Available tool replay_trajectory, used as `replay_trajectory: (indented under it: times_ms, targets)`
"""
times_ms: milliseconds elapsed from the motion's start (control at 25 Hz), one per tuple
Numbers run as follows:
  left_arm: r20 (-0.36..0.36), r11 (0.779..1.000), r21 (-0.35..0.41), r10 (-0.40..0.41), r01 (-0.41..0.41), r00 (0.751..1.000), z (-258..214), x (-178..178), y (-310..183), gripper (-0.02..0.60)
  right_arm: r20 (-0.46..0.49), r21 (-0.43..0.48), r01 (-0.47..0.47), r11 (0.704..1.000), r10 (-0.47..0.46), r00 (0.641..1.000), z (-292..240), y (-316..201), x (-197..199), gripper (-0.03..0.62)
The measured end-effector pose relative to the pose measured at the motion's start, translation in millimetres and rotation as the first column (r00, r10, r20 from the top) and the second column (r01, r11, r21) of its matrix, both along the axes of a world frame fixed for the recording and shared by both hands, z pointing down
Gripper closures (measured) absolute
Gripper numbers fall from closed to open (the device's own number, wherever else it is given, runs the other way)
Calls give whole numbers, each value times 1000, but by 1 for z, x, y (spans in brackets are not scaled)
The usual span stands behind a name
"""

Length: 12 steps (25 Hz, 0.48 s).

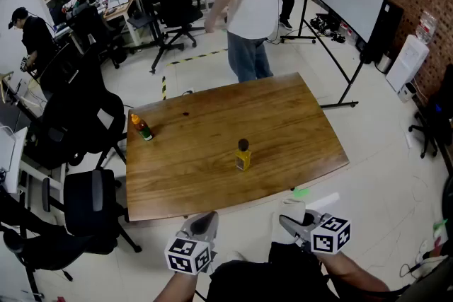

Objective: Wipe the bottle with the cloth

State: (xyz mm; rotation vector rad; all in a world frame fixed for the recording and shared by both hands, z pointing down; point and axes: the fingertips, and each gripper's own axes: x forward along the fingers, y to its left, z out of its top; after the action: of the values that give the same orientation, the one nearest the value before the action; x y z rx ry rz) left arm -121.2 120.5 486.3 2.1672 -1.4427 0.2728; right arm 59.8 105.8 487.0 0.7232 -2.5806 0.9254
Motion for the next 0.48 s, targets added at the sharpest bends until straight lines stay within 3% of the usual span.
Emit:
replay_trajectory:
  times_ms: [240, 360, 480]
  targets:
    - [33, 999, 52, 11, -13, 999, -15, 15, -56, 539, 33, 7, 37, 999, -37, 999, -4, -55, 2, 522]
    - [89, 996, 80, 22, -29, 996, -19, 28, -90, 528, 63, 5, 81, 997, -81, 995, -7, -98, 4, 522]
    - [145, 996, 86, 2, -15, 989, -15, 34, -123, 476, 91, 17, 145, 989, -146, 985, -11, -141, 5, 522]
